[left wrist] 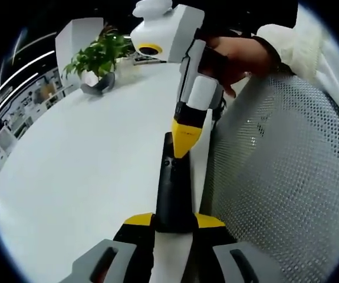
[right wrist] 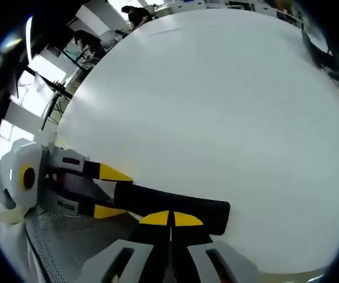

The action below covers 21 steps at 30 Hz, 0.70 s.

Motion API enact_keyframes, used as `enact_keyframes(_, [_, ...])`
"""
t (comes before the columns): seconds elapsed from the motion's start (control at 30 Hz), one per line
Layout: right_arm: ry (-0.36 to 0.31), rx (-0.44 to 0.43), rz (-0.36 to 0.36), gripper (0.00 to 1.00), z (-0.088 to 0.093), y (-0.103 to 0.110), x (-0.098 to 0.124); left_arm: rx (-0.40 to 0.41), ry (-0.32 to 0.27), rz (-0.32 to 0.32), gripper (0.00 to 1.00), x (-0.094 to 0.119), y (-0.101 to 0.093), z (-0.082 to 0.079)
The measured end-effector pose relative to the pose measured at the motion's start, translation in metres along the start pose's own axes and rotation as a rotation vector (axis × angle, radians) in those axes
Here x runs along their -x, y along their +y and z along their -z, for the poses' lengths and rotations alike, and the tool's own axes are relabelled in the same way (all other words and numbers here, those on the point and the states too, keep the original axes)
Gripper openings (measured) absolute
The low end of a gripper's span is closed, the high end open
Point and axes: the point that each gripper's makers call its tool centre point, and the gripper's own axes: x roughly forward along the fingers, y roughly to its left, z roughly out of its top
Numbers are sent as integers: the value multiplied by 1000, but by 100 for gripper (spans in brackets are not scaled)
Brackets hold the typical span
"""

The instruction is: Press the specified remote control buttons in sequence, fully releasing each button before pressing the next.

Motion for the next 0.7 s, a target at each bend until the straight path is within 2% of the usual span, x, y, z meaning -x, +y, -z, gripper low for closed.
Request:
enact_keyframes(0.13, [0,-39,0,0,-1,-2,0,7,2,10,24,0,-1,1])
enact_keyframes(0.27, [-5,-20,10,0,-1,0,0,14,0,5,24,0,-1,1])
enact_keyframes(0.33, [-14,-17,-3,0,-1,-1,1,17,-5,0,24,0,-1,2])
enact_keyframes(0.43, [-22,-65,-40,0,-1,-2,2,14,-15,-6,25,0,0,1])
enact_keyframes(0.7, [-27,-87,-53,0,-2,0,3,10,-24,-12,25,1,1,0])
